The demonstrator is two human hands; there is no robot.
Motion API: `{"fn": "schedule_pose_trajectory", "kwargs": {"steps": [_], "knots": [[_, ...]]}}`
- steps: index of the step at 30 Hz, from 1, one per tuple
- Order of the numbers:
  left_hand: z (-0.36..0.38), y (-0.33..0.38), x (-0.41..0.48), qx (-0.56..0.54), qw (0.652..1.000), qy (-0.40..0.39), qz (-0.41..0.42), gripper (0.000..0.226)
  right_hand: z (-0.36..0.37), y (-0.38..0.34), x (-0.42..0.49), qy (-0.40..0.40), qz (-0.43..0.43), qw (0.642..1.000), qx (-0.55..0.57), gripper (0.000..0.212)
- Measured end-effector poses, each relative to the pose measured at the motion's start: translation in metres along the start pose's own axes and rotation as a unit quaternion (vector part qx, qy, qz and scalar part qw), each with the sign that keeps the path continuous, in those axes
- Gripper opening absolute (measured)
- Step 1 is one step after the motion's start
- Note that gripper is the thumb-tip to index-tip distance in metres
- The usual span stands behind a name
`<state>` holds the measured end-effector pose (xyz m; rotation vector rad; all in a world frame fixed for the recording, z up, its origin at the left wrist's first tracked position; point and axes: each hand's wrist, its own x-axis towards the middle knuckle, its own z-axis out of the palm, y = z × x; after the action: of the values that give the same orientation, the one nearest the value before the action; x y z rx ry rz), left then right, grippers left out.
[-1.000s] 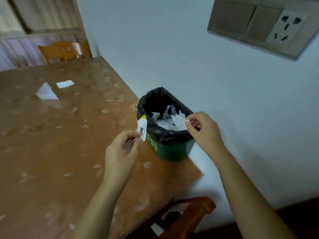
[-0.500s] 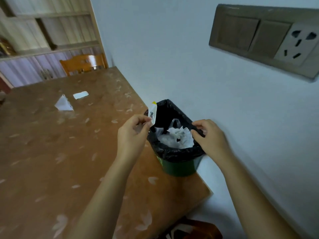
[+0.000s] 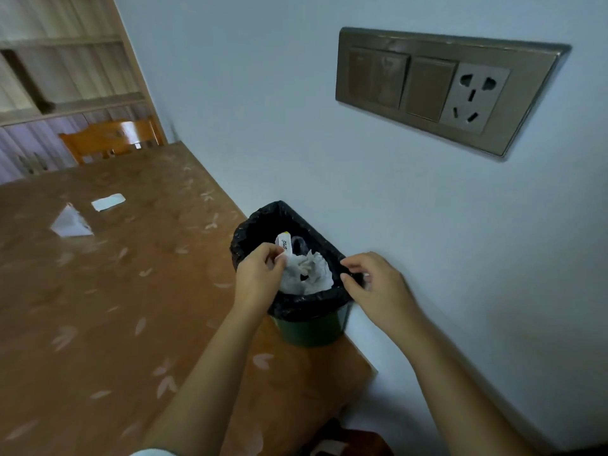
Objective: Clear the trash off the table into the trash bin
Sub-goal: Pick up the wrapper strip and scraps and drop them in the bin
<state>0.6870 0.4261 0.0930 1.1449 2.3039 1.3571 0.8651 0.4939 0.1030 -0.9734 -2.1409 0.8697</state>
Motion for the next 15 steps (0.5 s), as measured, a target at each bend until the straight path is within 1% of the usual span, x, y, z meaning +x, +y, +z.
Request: {"fn": "schedule_pose_trajectory", "kwargs": {"steps": [3,7,10,15], "knots": [[0.002,-0.002,-0.004,0.015,0.999,-0.037,0.005,0.027,0.001,0.000,-0.003,-0.006,-0.003,1.000,-0.015,0.018],[-0.005,-0.001,-0.021,0.073,0.995,-0.051,0.054,0.036,0.003,-0.004,-0.007,-0.023,-0.027,0.999,-0.040,0.019],[-0.013,-0.010,-0.042,0.135,0.986,-0.028,0.092,0.032,0.008,-0.010,-0.011,-0.034,-0.061,0.996,-0.053,0.020],[-0.033,-0.031,-0.094,0.206,0.975,0.028,0.080,0.027,0.026,-0.023,-0.021,-0.082,-0.124,0.988,-0.033,0.019]]}}
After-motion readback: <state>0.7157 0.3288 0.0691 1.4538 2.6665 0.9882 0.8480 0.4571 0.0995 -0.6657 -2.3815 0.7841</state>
